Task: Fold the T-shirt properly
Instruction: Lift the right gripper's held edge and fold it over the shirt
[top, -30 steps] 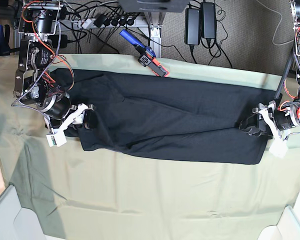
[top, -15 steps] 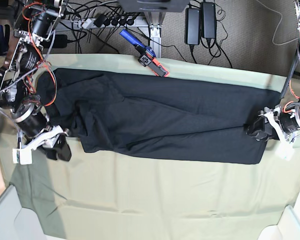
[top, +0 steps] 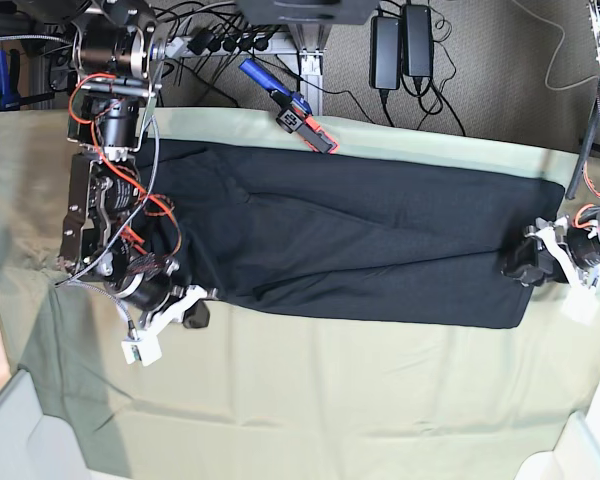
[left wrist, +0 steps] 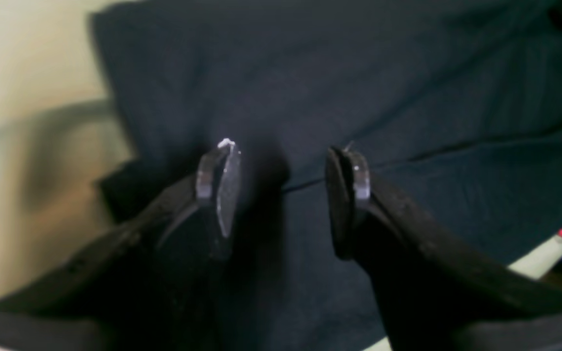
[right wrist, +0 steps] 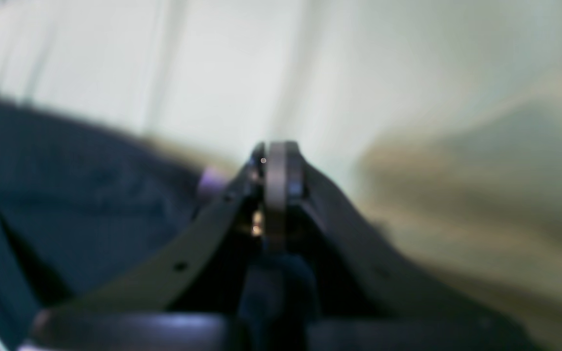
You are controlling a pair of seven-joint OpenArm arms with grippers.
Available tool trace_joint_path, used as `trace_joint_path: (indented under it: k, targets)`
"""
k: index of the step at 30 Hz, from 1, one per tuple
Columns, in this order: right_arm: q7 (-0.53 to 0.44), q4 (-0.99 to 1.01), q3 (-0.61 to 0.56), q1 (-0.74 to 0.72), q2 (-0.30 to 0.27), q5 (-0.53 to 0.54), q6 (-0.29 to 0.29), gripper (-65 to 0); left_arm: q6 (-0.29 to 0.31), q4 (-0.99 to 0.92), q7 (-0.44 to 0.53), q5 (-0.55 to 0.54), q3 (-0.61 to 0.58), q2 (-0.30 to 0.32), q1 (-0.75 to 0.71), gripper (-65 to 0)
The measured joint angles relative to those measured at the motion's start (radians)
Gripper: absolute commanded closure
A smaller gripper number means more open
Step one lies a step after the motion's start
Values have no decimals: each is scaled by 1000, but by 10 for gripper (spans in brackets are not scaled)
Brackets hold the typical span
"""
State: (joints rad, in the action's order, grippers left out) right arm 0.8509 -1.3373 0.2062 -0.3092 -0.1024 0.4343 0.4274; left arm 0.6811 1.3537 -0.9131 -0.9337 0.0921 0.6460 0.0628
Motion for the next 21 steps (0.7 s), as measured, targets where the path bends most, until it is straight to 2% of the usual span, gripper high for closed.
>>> trace_joint_path:
  k: [4, 7, 9, 16, 21]
  targets:
    - [10, -60, -27, 96, -3, 15, 0, 0, 0, 0, 1, 0, 58, 6, 0, -327]
    - [4, -77, -27, 159, -6, 40, 0, 0, 0, -6, 0, -3, 60, 24, -2, -433]
    - [-21, -78, -27, 185, -6, 60, 0, 0, 0, -22, 1, -6, 60, 31, -2, -466]
    - [-28, -82, -27, 217, -6, 85, 0, 0, 0, -114, 104, 68, 60, 27, -4, -467]
    - [-26, -82, -27, 215, -6, 93, 0, 0, -3, -191, 110, 74, 60, 24, -2, -466]
